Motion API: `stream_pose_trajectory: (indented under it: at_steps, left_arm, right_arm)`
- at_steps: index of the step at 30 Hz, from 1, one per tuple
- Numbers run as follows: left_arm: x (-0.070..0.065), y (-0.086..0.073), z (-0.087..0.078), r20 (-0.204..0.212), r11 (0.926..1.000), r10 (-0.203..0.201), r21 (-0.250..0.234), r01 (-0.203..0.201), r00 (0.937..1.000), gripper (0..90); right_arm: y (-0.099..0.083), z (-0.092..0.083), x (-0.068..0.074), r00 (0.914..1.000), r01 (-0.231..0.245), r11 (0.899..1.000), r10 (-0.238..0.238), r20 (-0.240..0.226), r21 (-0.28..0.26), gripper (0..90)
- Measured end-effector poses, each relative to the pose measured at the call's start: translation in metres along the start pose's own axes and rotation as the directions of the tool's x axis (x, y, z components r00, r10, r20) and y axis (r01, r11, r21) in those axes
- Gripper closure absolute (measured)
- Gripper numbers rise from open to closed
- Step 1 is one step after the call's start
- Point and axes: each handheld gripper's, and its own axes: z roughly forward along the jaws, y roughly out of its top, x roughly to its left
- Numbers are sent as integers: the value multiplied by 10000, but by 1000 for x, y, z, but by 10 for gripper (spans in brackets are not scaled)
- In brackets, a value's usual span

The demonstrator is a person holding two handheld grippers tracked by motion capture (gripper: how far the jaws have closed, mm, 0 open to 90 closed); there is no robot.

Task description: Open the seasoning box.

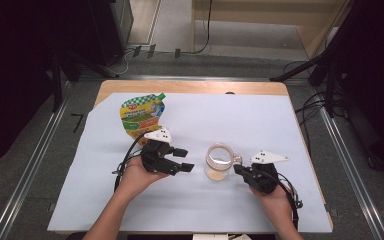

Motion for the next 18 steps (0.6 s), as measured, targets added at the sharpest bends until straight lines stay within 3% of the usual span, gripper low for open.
stream_pose_trajectory:
  at_steps: [11, 18]
  left_arm:
    - [0, 0, 4, -44, 10000, 22, 38, -21, 10000, 370]
    - [2, 1, 6, -47, 9999, -3, -121, 2, 10000, 342]
  right_arm:
    - [9, 18, -9, 9983, 314, 9991, -299, 506, -291, 900]
    - [8, 32, -11, 9957, 487, 9988, -485, 787, -4, 900]
